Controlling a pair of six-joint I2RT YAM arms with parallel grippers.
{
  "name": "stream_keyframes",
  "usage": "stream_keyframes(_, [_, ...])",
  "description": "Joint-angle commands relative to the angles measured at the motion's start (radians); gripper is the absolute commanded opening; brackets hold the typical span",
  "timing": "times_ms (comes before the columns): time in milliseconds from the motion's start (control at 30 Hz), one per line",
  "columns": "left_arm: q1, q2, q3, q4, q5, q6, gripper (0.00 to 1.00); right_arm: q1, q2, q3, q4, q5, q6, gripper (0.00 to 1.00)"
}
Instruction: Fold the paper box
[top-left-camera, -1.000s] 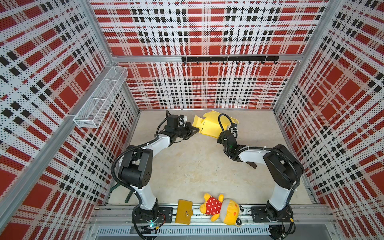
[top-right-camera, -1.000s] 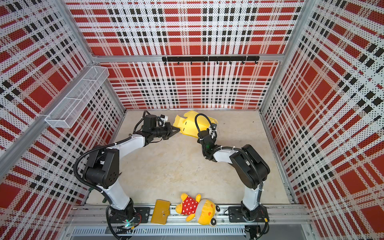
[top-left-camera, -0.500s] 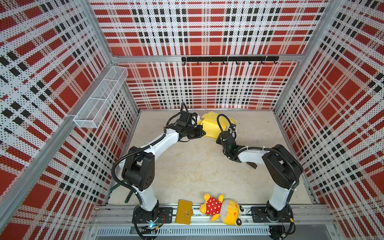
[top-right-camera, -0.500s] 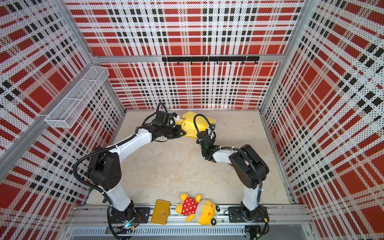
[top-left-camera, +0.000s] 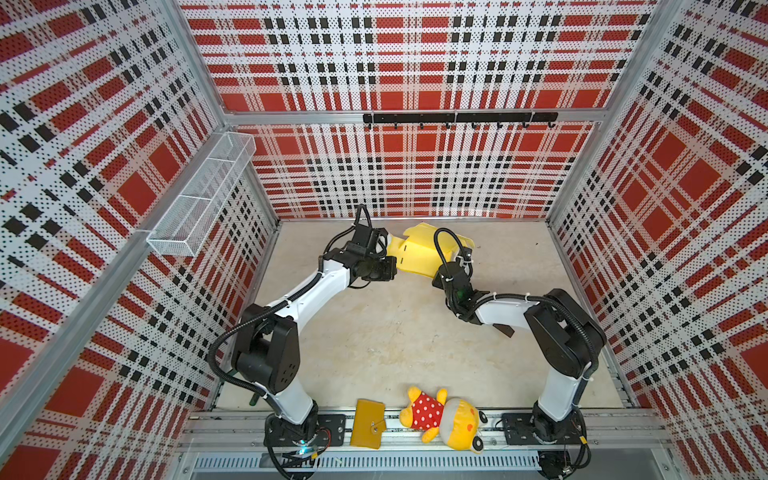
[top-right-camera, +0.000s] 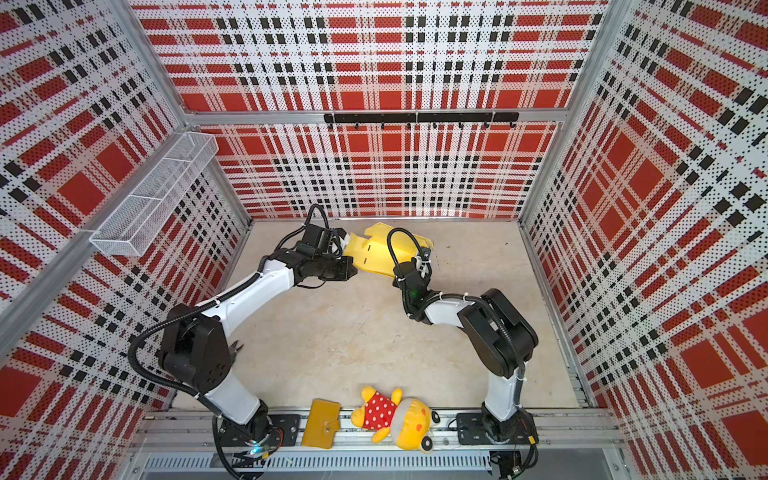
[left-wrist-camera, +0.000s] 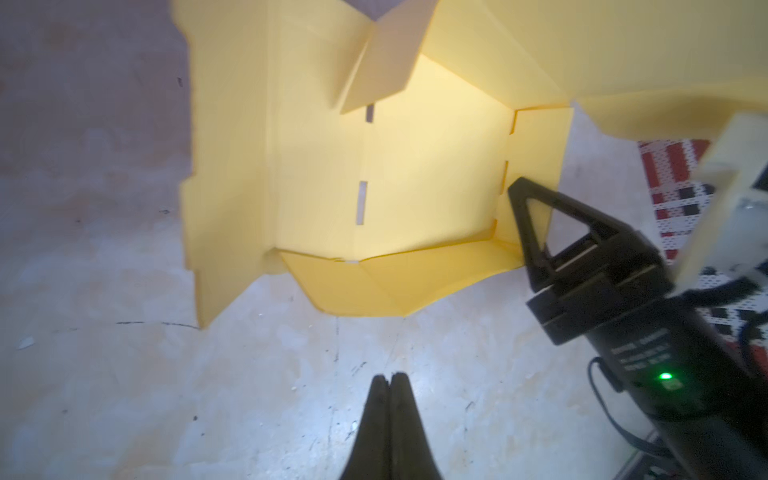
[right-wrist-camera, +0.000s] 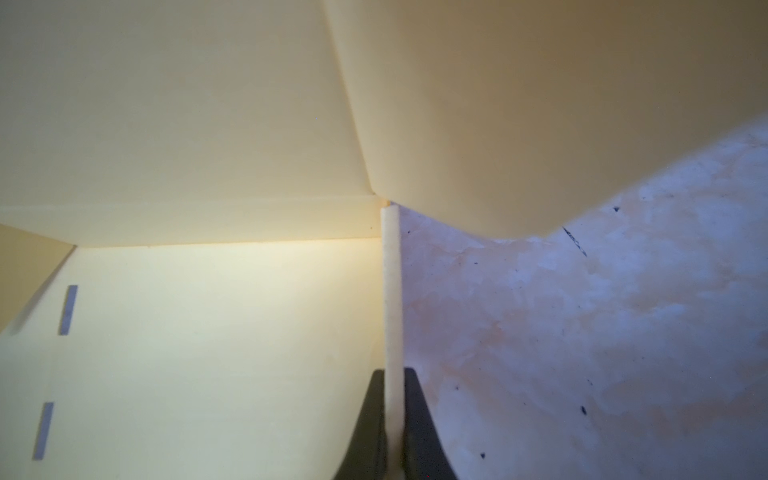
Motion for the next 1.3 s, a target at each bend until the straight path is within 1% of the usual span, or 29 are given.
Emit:
stream_keyframes(0, [-0.011, -0.006, 0.019, -0.043, -0.173, 0.114, 0.00, 0.002, -0.008, 0.005, 0.051, 0.017, -0.008, 0.00])
stream_keyframes(100, [-0.010, 0.015, 0.049, -0.045, -0.212, 0.134, 0.00, 0.002, -0.004, 0.007, 0.051, 0.013, -0.012, 0.00])
stream_keyframes(233, [-0.024, 0.065, 0.105, -0.047, -0.197, 0.158, 0.00, 0.004, -0.009, 0.005, 0.053, 0.014, -0.014, 0.00])
stream_keyframes(433, [-0.034, 0.128, 0.159, -0.072, -0.211, 0.162, 0.00, 0.005, -0.007, 0.003, 0.055, 0.008, -0.011, 0.00])
stream_keyframes(533, [-0.041, 0.147, 0.190, -0.088, -0.224, 0.169, 0.00, 0.008, -0.004, 0.008, 0.053, 0.008, -0.018, 0.00])
stream_keyframes(767, [-0.071, 0.190, 0.246, -0.105, -0.216, 0.187, 0.00, 0.013, -0.003, 0.011, 0.054, 0.010, -0.029, 0.00])
stream_keyframes(833, [-0.080, 0.208, 0.265, -0.120, -0.233, 0.196, 0.00, 0.013, -0.003, 0.013, 0.054, 0.008, -0.031, 0.00])
stream_keyframes(967, [-0.080, 0.234, 0.294, -0.134, -0.236, 0.201, 0.00, 0.013, -0.004, 0.013, 0.051, 0.008, -0.032, 0.00])
stream_keyframes(1133, [-0.082, 0.254, 0.314, -0.137, -0.192, 0.191, 0.00, 0.015, 0.002, 0.020, 0.049, 0.006, -0.037, 0.00])
stream_keyframes(1267, [-0.080, 0.244, 0.299, -0.119, -0.100, 0.169, 0.00, 0.015, 0.002, 0.020, 0.047, 0.006, -0.039, 0.00])
